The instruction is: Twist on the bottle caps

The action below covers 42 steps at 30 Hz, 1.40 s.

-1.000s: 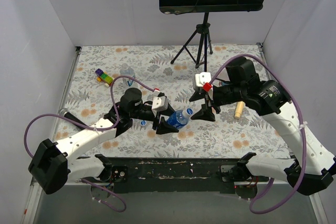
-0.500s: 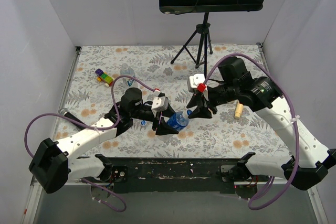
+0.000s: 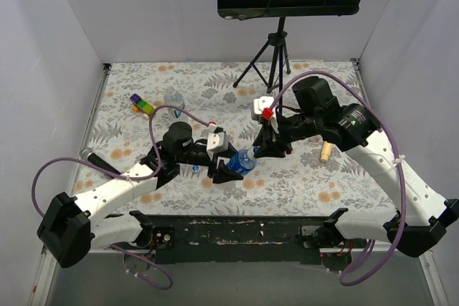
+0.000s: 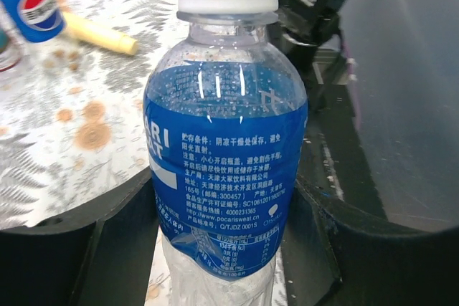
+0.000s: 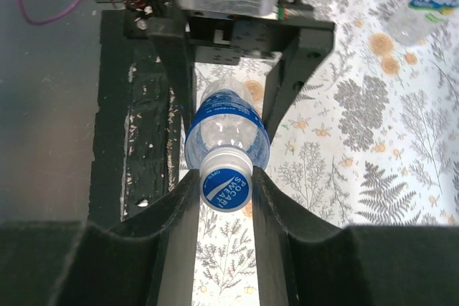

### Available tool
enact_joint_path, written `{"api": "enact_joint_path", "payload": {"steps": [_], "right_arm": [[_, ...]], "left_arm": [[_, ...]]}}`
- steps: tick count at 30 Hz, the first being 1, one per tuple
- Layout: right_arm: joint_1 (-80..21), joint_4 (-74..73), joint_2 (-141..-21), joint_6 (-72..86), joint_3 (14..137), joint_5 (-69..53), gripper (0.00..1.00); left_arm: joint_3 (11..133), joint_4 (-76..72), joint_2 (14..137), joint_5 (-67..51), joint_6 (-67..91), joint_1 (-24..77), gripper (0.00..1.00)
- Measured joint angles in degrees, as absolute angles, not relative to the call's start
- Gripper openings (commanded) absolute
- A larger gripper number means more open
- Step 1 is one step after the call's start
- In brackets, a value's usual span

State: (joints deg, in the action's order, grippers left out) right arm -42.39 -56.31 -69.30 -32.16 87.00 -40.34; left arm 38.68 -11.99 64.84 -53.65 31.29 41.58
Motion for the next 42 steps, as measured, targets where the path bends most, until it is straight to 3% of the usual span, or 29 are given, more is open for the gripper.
{"api": "enact_joint_path", "payload": {"steps": [6,7,11,15,18,25,29,33,37,42], "right_arm": [[-42.83,-49.39,-69.56,-22.55,84.47,-33.36,0.01],[-42.83,-48.49,-69.67,-21.21,84.05,-32.62,0.06],[-42.85,-45.06,-69.8,-16.56,83.46,-30.52,0.46],[-42.89,-43.44,-69.67,-13.08,83.44,-28.82,0.61],[-42.89,-43.42,-69.67,-11.84,83.46,-27.92,0.63],[-42.89,-43.05,-69.69,-9.96,83.46,-27.2,0.56],[-42.89,-42.04,-69.69,-9.34,83.44,-27.22,0.28],[-42.89,-41.82,-69.82,-9.02,83.46,-27.33,0.03],[-42.94,-42.41,-70.63,-9.32,84.05,-25.52,0.01],[-41.63,-46.26,-73.08,-9.61,86.96,-19.33,0.01]], "left_arm": [[35.92,-12.23,61.36,-42.46,28.25,41.76,0.43],[35.44,-12.23,60.82,-40.86,27.75,41.87,0.43],[34.79,-12.86,59.83,-36.51,26.68,42.13,0.43],[34.79,-15.35,59.55,-34.59,26.57,42.13,0.43],[34.79,-16.69,59.09,-33.63,26.57,42.11,0.43],[34.79,-18.26,58.81,-33.41,26.59,42.11,0.43],[34.79,-18.46,58.81,-33.52,26.63,42.13,0.46],[34.79,-18.44,58.81,-33.43,26.87,42.11,0.67],[34.79,-18.5,58.81,-31.2,27.53,42.11,0.96],[34.81,-19.09,58.85,-22.15,31.03,42.13,0.98]]}}
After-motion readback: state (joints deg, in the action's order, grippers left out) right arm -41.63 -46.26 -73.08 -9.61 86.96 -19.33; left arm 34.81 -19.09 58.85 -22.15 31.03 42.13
